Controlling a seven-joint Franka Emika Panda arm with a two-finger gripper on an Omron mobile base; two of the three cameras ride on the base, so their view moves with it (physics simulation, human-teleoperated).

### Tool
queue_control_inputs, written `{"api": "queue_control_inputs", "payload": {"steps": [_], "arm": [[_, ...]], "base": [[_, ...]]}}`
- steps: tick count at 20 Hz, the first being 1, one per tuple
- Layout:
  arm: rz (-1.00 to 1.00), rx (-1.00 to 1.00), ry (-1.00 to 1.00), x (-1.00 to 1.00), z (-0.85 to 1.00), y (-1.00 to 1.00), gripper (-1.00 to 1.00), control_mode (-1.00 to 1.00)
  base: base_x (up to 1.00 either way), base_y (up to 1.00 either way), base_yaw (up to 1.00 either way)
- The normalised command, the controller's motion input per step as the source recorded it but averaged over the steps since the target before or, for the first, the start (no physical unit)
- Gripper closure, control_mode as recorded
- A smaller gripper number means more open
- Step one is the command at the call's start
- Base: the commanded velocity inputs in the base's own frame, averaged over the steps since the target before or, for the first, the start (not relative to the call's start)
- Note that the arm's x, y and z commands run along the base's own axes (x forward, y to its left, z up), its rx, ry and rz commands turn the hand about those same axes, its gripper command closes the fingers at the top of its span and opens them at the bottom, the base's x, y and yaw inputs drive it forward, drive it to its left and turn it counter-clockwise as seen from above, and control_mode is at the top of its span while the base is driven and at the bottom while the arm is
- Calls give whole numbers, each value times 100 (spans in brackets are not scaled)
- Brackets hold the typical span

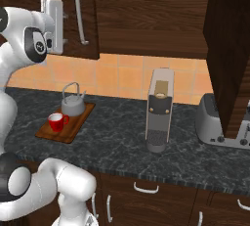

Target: Pick the kettle from the counter and place it on the tray. Then pick the mug from the cabinet and place it on the tray. Then close the cabinet doors.

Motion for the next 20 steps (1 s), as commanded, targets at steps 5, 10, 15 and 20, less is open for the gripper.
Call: {"api": "queue_control_inputs", "payload": {"steps": [5,10,15,20], "arm": [[3,0,16,41,-10,0,-100,-100],[4,0,7,32,-24,0,-100,-100],[5,5,6,28,-28,0,-100,-100],[3,6,5,26,-31,1,-100,-100]], "base": [[0,0,0],[0,0,0],[0,0,0],[0,0,0]]}}
